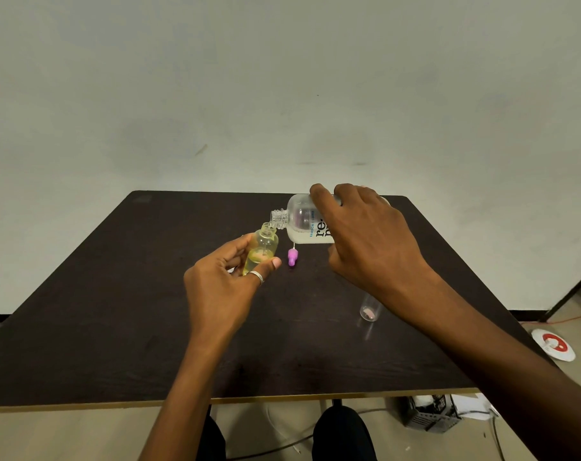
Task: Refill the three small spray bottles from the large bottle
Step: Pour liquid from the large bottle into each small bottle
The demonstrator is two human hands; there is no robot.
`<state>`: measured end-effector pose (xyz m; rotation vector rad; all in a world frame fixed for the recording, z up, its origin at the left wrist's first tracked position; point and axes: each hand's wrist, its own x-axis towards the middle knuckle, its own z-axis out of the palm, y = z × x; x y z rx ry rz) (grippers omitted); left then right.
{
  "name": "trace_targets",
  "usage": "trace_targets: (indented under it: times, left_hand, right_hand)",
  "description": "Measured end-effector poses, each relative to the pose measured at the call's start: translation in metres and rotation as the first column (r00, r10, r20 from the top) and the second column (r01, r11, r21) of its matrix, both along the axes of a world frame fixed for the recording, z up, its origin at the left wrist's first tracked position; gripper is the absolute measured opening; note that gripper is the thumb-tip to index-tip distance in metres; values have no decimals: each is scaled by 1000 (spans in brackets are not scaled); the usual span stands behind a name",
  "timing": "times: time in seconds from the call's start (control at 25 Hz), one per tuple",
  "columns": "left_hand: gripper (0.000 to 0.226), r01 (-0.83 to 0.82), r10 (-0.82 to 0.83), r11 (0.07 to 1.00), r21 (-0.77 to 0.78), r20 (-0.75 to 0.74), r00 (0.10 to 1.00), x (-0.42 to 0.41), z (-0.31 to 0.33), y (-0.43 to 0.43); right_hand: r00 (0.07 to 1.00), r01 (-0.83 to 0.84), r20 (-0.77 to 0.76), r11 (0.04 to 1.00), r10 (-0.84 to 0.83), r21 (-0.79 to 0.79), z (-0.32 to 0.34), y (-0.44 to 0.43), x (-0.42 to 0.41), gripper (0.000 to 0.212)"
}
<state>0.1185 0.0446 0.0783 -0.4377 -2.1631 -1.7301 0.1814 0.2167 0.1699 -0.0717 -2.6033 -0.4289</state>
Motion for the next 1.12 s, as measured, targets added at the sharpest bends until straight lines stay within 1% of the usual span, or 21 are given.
trace_targets:
  times: [0.36, 0.76, 0.92, 1.12]
  left_hand:
    - [59, -15, 15, 1000, -11, 7, 1000, -1, -2, 0]
    - [56, -9, 9, 1000, -15, 3, 1000, -1, -1, -1]
    - [55, -1, 1, 1000, -4, 3, 1000, -1, -1, -1]
    - [55, 3, -3, 1000, 0, -1, 1000, -1, -2, -1]
  right_hand:
    - [1000, -1, -6, 1000, 1, 6, 0, 0, -1, 76]
    - [1000, -10, -23, 1000, 10, 24, -1, 0, -1, 76]
    - [998, -1, -66, 999, 4, 42, -3, 1, -3, 76]
    - [998, 0, -58, 999, 2, 38, -3, 1, -3, 76]
